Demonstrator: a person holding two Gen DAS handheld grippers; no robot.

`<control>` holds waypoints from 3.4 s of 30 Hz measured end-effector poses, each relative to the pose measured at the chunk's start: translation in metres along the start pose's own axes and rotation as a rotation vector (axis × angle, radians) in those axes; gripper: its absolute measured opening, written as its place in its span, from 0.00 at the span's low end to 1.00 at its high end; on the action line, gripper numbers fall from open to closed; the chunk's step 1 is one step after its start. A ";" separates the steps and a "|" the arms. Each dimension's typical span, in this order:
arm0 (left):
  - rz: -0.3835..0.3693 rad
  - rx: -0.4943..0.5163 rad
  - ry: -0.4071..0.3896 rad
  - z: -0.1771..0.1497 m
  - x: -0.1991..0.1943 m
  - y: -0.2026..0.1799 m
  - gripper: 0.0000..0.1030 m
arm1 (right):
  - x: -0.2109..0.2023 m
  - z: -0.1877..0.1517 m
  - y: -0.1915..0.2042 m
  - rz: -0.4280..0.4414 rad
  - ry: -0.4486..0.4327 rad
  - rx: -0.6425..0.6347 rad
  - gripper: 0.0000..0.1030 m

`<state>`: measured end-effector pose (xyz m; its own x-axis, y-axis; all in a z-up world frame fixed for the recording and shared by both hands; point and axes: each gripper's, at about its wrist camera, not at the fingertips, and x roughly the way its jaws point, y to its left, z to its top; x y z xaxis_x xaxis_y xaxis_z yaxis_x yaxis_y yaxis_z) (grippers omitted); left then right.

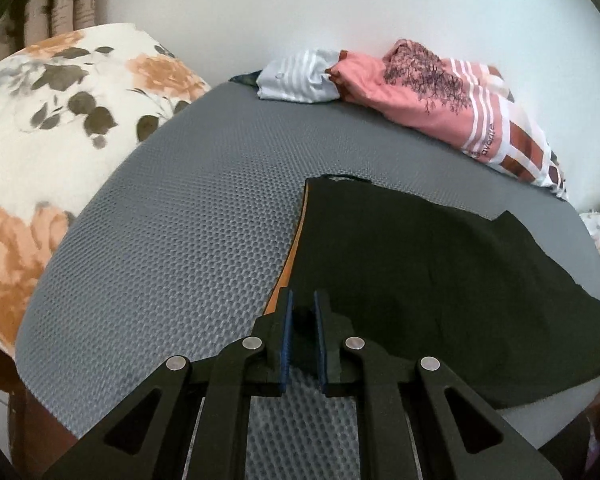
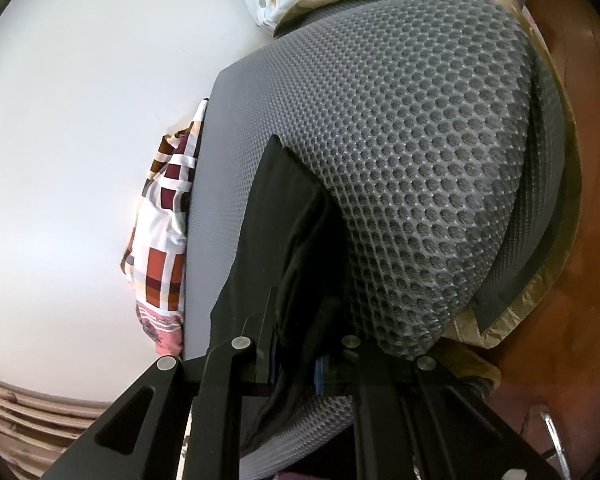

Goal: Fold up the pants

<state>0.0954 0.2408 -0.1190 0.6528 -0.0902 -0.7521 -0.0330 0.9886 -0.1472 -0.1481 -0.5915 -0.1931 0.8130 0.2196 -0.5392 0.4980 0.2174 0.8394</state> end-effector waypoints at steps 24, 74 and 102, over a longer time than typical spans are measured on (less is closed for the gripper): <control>-0.181 -0.140 0.237 -0.013 0.014 0.013 0.36 | -0.002 -0.004 -0.007 0.036 -0.005 0.035 0.09; 0.003 0.179 0.055 -0.006 0.032 -0.057 0.62 | -0.002 -0.001 0.008 -0.037 -0.024 -0.005 0.10; -0.286 0.112 0.117 0.000 -0.016 -0.162 0.87 | 0.186 -0.248 0.238 -0.198 0.346 -0.889 0.12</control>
<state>0.0899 0.0818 -0.0830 0.5323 -0.3729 -0.7600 0.2265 0.9278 -0.2965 0.0467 -0.2632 -0.1102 0.5350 0.3379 -0.7744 0.0912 0.8881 0.4505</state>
